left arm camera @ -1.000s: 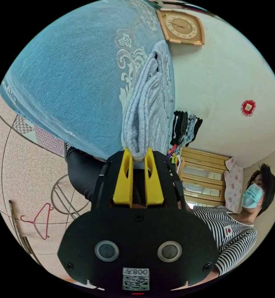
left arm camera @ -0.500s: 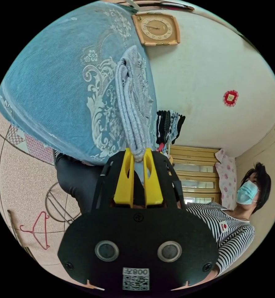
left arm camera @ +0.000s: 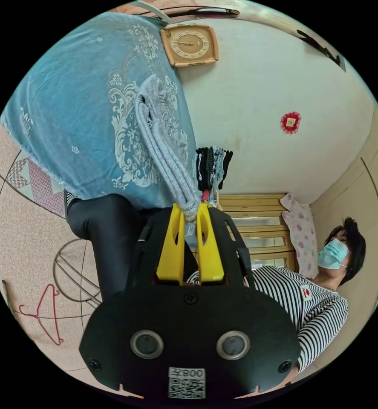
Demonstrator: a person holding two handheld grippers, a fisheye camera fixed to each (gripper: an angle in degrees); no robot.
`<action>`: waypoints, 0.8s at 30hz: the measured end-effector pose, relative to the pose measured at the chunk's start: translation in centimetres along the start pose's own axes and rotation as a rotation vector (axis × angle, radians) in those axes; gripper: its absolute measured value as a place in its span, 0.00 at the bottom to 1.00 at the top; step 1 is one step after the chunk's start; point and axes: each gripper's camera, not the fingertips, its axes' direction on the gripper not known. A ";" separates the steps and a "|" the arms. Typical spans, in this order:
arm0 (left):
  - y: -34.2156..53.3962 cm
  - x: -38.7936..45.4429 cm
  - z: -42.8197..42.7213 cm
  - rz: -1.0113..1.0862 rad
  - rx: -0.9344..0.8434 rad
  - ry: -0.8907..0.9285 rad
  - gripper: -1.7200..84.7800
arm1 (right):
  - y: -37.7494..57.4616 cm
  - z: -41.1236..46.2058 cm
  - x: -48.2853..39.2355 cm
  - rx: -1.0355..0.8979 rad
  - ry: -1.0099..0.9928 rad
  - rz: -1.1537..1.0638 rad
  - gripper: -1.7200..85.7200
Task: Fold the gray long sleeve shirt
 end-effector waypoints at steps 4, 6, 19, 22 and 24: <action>3.3 0.3 -1.5 0.011 -0.001 0.018 0.08 | 3.9 -0.6 -0.4 -0.002 -0.018 -0.011 0.04; 4.4 0.2 -2.0 0.012 -0.002 0.031 0.08 | 5.4 -0.7 -0.5 -0.002 -0.020 -0.013 0.04; 2.6 -0.9 -2.2 -0.013 0.033 0.102 0.09 | 7.8 -1.0 0.3 0.036 -0.057 -0.002 0.05; 0.4 -0.6 -1.9 -0.009 0.041 0.112 0.09 | 6.6 -1.4 0.2 0.056 -0.072 -0.005 0.04; -1.1 -0.5 -1.8 -0.006 0.049 0.119 0.09 | 5.7 -1.6 0.0 0.066 -0.081 -0.007 0.04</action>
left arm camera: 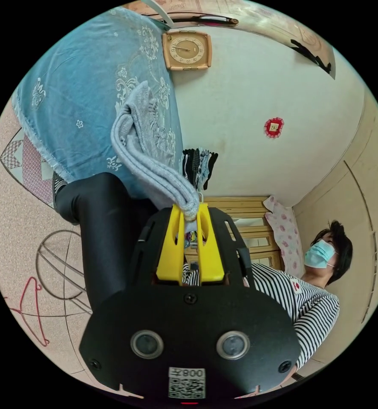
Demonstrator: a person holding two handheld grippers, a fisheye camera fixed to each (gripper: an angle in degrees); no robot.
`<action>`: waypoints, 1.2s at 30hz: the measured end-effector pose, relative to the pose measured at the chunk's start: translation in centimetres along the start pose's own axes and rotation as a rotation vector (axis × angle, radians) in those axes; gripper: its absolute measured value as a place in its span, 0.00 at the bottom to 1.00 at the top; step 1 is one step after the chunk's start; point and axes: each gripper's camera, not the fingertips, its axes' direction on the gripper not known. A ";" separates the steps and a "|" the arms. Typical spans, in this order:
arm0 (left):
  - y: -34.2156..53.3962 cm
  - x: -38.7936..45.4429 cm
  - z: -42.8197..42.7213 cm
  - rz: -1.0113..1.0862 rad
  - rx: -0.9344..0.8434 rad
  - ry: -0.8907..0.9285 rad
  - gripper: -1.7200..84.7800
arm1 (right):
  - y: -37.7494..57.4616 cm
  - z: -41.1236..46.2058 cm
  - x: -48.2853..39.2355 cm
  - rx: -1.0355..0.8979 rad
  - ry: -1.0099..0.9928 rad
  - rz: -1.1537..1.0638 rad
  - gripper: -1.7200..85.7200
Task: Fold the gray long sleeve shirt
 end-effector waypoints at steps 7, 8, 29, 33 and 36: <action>-7.8 0.5 1.6 0.015 0.025 0.019 0.09 | -5.3 -0.7 -1.3 0.043 -0.040 -0.028 0.04; -8.6 0.5 1.8 0.017 0.027 0.019 0.09 | -6.6 -0.8 -1.6 0.049 -0.041 -0.034 0.04; -45.2 -3.7 15.6 -0.035 0.028 -0.141 0.09 | -36.0 2.4 -0.8 0.074 0.094 0.041 0.05; -48.6 -6.7 17.4 -0.094 0.056 -0.153 0.09 | -39.0 3.4 1.3 0.079 0.082 0.100 0.05; -50.6 -7.6 18.6 -0.093 0.069 -0.160 0.09 | -40.5 3.9 1.9 0.083 0.077 0.107 0.05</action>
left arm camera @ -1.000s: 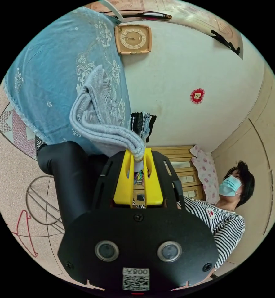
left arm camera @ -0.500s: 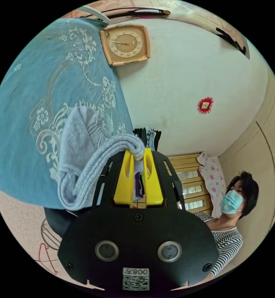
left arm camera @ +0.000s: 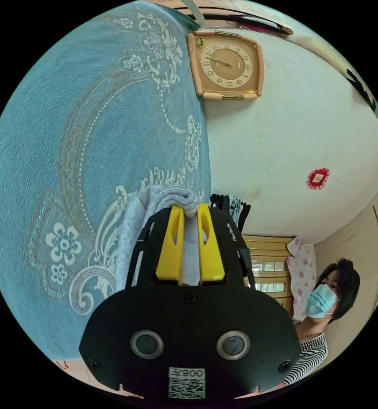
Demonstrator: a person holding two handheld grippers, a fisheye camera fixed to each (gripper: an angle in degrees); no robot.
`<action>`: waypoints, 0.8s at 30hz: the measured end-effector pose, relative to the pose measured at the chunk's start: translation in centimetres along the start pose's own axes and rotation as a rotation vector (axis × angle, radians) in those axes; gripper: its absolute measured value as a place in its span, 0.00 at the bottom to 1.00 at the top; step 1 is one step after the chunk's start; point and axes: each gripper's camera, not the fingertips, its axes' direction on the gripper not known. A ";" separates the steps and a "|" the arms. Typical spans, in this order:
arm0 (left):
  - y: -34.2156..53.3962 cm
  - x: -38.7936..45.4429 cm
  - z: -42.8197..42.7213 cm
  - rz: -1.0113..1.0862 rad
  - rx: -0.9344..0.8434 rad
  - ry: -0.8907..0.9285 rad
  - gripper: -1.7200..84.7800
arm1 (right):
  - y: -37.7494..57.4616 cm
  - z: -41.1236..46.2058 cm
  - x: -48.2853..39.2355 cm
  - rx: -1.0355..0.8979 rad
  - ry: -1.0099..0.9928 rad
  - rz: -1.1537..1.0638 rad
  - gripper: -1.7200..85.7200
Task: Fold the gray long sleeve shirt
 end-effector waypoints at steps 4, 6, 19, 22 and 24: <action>-1.9 -0.6 2.2 -0.020 0.012 -0.014 0.09 | -1.1 0.9 0.9 0.007 -0.010 0.043 0.05; -2.2 -0.4 2.8 -0.015 0.035 0.007 0.09 | -1.1 1.2 1.0 0.017 -0.046 0.053 0.04; -0.2 10.9 13.1 0.390 -0.188 -0.229 0.05 | 3.5 3.8 -7.8 0.140 0.059 -0.147 0.02; -0.9 12.2 18.1 0.448 -0.269 -0.421 0.04 | 2.9 10.6 -11.5 -0.034 0.247 -0.244 0.02; -1.6 11.9 20.2 0.425 -0.282 -0.545 0.03 | 2.3 14.8 -13.0 -0.109 0.409 -0.295 0.02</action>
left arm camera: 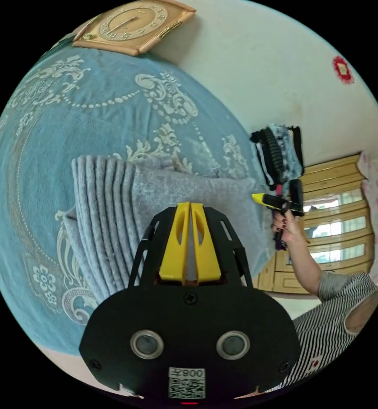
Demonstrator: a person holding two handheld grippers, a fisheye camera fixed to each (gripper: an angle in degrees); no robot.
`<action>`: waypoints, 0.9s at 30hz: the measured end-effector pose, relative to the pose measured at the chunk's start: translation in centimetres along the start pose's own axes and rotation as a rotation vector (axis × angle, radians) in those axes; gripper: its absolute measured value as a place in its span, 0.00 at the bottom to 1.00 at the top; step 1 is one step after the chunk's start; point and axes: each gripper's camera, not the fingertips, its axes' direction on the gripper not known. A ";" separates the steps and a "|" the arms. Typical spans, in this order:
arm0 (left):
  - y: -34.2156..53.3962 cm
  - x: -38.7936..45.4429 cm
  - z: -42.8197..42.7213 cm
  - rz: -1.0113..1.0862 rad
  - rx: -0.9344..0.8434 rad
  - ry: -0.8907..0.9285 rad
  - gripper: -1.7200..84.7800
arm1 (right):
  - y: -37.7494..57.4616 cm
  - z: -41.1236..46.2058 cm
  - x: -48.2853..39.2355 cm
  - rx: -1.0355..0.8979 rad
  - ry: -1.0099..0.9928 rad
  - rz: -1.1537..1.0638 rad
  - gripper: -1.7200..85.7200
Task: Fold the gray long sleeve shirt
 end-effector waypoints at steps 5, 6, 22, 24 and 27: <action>-1.3 -0.9 1.7 -0.084 0.026 0.070 0.02 | -2.7 7.0 -4.7 -0.060 0.417 -0.089 0.02; -1.3 -0.6 1.8 -0.087 0.035 0.068 0.02 | -2.8 7.3 -5.1 -0.060 0.427 -0.091 0.02; 2.5 7.3 -2.2 0.041 0.158 -0.136 0.02 | -0.5 10.6 -15.9 0.022 0.564 -0.247 0.02; 3.4 7.4 -1.7 0.045 0.131 -0.174 0.02 | -0.6 12.2 -17.5 0.014 0.523 -0.285 0.02; 3.6 6.2 0.6 0.027 0.009 -0.265 0.02 | -2.2 16.9 -18.8 -0.071 0.573 -0.312 0.02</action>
